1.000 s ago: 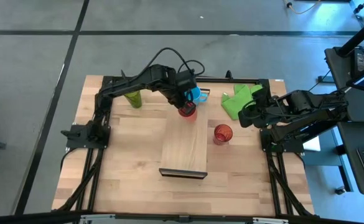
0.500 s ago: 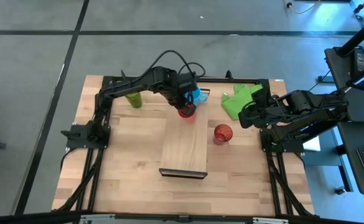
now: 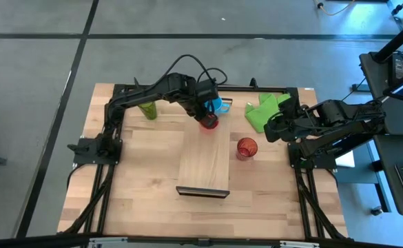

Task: Stack small to large cups/mugs on shelf
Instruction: Put the orange cup on the shelf, then put the green cup on the shelf

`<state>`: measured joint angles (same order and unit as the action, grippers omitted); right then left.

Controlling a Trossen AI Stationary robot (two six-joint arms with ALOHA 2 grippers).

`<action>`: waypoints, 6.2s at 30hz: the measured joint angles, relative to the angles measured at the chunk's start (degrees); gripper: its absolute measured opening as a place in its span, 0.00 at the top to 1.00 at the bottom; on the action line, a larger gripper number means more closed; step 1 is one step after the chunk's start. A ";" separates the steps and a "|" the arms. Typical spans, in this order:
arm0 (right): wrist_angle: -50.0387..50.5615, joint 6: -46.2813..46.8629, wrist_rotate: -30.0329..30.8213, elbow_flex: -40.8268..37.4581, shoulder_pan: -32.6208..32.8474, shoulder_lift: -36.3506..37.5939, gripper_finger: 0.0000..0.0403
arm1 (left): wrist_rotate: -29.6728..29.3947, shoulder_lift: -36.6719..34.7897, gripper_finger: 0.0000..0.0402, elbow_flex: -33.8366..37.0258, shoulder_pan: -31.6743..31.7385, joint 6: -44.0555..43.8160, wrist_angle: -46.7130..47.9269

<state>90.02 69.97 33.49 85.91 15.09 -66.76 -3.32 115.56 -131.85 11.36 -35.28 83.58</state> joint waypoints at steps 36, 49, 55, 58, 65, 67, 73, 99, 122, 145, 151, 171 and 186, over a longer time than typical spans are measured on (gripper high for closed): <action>-0.01 -3.05 -0.54 0.00 0.00 0.05 0.61 | -4.96 -20.77 0.89 9.53 1.38 4.83 0.99; -9.16 -2.97 -27.34 -18.58 4.39 0.53 0.61 | -2.79 -29.75 0.90 34.77 -9.08 -1.60 -14.03; -25.50 -4.24 -26.89 -27.53 0.77 1.95 0.61 | -3.43 -33.05 0.90 34.81 -10.40 -2.36 -15.37; -26.31 -4.31 -25.12 -29.86 -1.09 2.01 0.61 | -4.52 -34.42 0.90 34.83 -10.36 -2.95 -14.91; -33.19 -6.04 -25.08 -34.95 -5.50 2.16 0.61 | -5.58 -35.96 0.90 34.82 -10.39 -3.17 -13.44; -36.39 -6.11 -25.07 -36.29 -7.21 2.16 0.61 | -5.69 -36.03 0.90 34.75 -10.39 -2.75 -13.43; -37.00 -6.16 -24.37 -39.44 -10.17 1.99 0.61 | -5.71 -36.02 0.90 34.82 -10.39 -1.94 -12.09; -45.67 -7.23 -24.97 -40.57 -10.99 1.86 0.61 | -7.19 -36.02 0.90 34.82 -10.08 -0.55 -11.98; -41.52 -11.66 -28.14 -35.52 -8.77 1.55 0.97 | -8.43 -35.99 0.90 34.82 -6.72 0.88 -11.59; -9.42 -32.40 -25.62 27.11 -8.37 -33.83 0.97 | -8.35 -35.99 0.90 34.82 -3.26 4.50 -11.55; -10.63 -36.18 -25.50 37.69 -11.11 -39.39 0.97 | -8.34 -35.97 0.90 34.82 -3.57 4.54 -10.24; -14.62 -36.30 -25.28 32.74 -12.17 -40.17 0.87 | -9.00 -36.47 0.90 34.77 -3.55 7.42 -7.00; -16.52 -38.25 -25.67 38.83 -12.96 -39.91 0.72 | -9.24 -36.52 0.90 34.78 -0.84 11.10 -3.11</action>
<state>73.50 31.72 7.81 124.74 2.13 -106.67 -12.56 79.05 -97.08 10.52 -24.18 80.47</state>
